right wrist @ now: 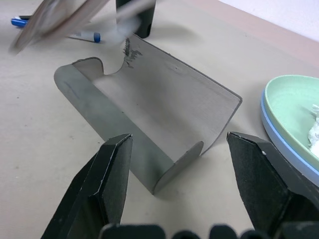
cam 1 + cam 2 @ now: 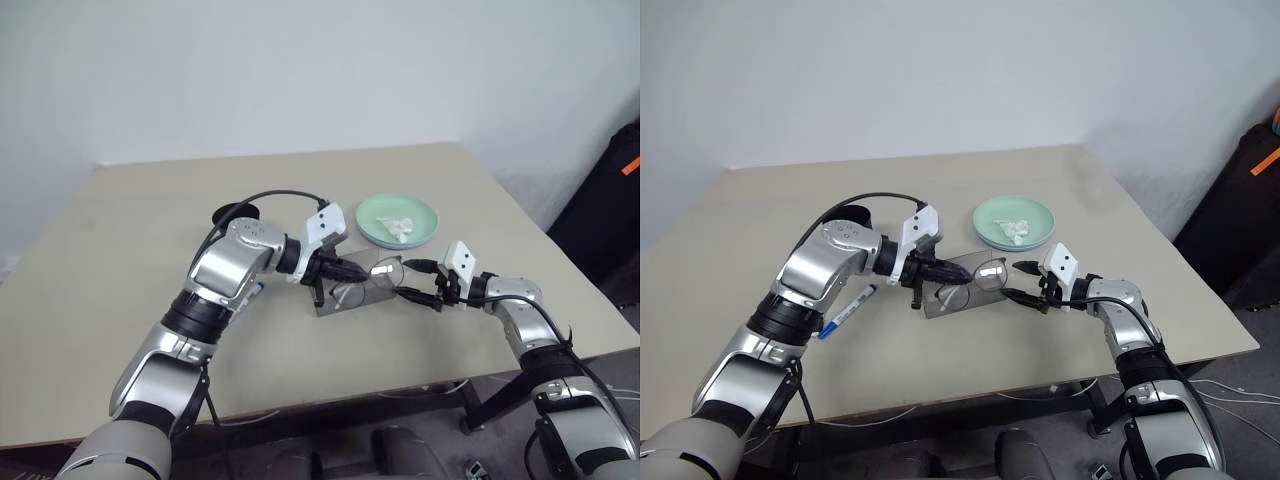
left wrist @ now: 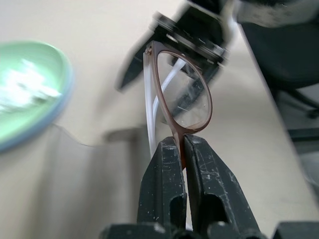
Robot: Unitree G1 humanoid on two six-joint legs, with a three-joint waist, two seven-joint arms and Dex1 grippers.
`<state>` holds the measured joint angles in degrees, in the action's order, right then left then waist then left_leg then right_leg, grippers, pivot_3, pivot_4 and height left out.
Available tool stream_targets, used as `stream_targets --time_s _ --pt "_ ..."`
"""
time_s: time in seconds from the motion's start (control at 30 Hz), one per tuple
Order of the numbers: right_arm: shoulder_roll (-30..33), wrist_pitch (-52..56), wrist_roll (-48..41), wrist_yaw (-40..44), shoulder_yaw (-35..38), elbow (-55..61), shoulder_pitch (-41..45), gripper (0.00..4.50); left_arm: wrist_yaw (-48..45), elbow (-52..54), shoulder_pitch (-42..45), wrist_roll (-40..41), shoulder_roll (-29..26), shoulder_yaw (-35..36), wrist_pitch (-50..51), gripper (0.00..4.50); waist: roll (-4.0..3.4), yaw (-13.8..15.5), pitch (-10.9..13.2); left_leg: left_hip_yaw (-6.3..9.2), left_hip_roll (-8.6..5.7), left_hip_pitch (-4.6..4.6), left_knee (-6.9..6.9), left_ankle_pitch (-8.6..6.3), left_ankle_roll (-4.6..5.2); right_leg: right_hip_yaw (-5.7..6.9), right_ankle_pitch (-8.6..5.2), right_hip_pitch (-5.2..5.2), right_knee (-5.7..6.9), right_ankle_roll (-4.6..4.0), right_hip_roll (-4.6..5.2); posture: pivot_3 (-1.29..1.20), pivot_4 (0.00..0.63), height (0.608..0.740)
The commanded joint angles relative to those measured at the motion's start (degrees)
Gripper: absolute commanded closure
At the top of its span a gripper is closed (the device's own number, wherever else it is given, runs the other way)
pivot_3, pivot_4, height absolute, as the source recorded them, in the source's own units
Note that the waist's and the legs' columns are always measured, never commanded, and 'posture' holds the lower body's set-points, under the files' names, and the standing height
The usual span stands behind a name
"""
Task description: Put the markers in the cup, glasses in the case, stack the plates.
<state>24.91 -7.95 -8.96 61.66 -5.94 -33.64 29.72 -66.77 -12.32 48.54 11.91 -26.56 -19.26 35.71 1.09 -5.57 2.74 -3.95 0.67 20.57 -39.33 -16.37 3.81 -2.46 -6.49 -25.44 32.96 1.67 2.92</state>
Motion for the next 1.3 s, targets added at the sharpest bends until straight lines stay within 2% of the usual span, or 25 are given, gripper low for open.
stream_targets --time_s 0.03,0.3,0.63,0.8,1.3 --pt "0.7 -0.9 -0.2 1.4 0.5 0.0 1.5 1.22 2.7 -6.2 4.6 -4.5 0.5 -0.5 -5.5 4.45 0.00 0.0 0.0 -0.01 -0.01 0.00 0.00 0.00 0.01 -0.01 0.00 0.01 0.00 0.00 0.00 0.00 0.000 0.740" --pt "1.7 2.0 -1.4 6.7 -0.4 2.6 -0.3 1.22 4.1 -21.8 9.3 -15.5 3.8 -6.8 -20.4 4.45 0.00 0.0 0.0 -0.08 -0.05 0.07 0.01 -0.01 0.02 -0.02 0.01 -0.01 -0.02 0.01 0.00 0.00 0.000 0.740" --pt "1.7 2.3 -1.0 6.1 0.2 3.5 -1.0 1.22 5.0 -36.7 12.0 -21.8 9.1 -8.4 -30.3 4.45 0.03 0.0 0.0 -0.02 -0.05 0.08 -0.02 -0.01 0.02 -0.06 0.01 -0.01 -0.02 0.02 0.00 0.00 0.000 0.740" --pt "1.6 2.1 -1.0 5.5 0.3 3.6 -1.2 1.22 3.9 -39.2 11.5 -24.1 9.9 -8.7 -32.5 4.45 0.03 0.0 0.0 -0.01 -0.05 0.09 -0.01 -0.01 0.03 -0.04 0.01 -0.01 -0.01 0.02 0.00 0.00 0.000 0.740" --pt "1.0 1.0 -0.5 4.6 -0.1 1.7 -0.5 1.22 -5.5 -32.3 6.8 -21.9 9.4 -7.3 -24.6 4.45 0.03 0.0 0.0 0.09 -0.04 0.08 -0.02 -0.02 0.05 -0.06 0.02 -0.01 0.00 0.03 0.00 0.00 0.000 0.740"
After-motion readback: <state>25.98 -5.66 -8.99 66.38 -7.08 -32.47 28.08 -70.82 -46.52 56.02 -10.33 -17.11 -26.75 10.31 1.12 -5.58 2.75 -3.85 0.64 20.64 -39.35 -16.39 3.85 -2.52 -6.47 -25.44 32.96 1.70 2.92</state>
